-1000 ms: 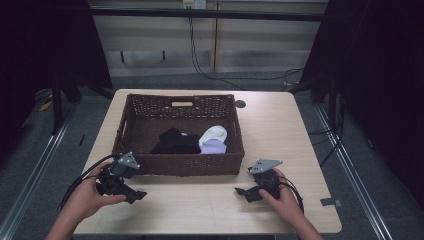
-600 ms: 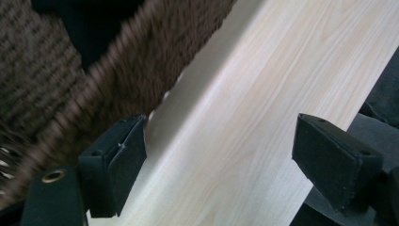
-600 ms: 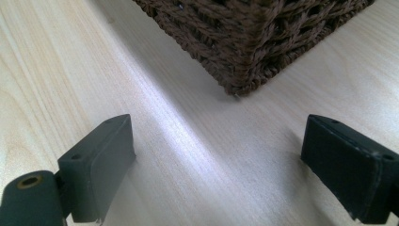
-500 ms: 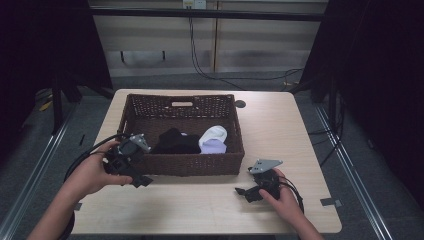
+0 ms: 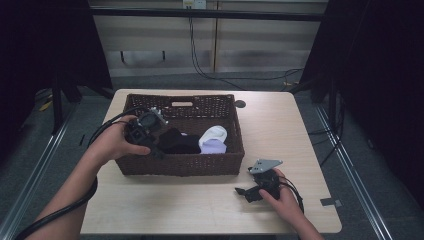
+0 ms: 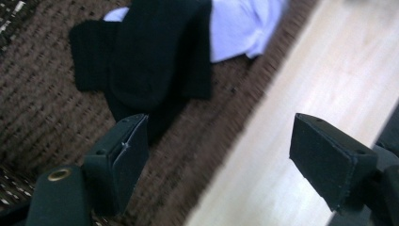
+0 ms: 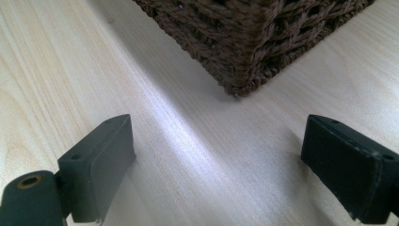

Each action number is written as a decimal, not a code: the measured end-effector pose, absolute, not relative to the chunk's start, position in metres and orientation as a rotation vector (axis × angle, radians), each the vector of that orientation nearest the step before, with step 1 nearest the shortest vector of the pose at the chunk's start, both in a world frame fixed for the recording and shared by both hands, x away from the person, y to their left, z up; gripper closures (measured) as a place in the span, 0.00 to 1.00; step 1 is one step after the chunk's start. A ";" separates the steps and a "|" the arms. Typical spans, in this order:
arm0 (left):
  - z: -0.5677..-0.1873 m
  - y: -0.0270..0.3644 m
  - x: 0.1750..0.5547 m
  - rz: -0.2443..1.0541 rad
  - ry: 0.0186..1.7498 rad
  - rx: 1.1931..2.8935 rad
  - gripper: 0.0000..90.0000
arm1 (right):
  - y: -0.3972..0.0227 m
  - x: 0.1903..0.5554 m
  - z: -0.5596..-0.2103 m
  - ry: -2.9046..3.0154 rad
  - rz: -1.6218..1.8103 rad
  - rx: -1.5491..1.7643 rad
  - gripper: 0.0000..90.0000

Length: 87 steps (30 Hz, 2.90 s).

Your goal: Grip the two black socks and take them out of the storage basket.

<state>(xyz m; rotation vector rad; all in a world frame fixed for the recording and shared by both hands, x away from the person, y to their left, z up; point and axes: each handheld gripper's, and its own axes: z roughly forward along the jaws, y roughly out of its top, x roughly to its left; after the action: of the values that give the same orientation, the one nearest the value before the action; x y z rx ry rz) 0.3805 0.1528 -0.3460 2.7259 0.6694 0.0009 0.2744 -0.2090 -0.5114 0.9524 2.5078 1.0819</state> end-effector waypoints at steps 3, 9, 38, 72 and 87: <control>-0.353 0.147 0.394 0.011 0.692 2.735 0.22 | -0.209 0.274 -0.511 2.508 1.082 0.952 0.10; -0.368 0.137 0.417 0.013 0.722 2.740 0.24 | -0.209 0.274 -0.511 2.507 1.082 0.953 0.10; -0.433 0.101 0.457 -0.053 0.804 2.887 0.90 | -0.209 0.274 -0.511 2.506 1.081 0.955 0.10; -0.311 0.105 0.449 -0.136 0.767 2.802 0.95 | -0.209 0.274 -0.511 2.510 1.078 0.952 0.10; -0.271 0.113 0.416 -0.127 0.667 2.795 0.95 | -0.209 0.274 -0.511 2.509 1.078 0.953 0.10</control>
<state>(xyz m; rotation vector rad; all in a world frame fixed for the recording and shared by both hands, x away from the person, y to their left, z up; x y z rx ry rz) 0.4164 0.1130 -0.2706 2.7955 0.6672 -0.1270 0.2743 -0.2092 -0.5110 0.9530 2.5092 1.0778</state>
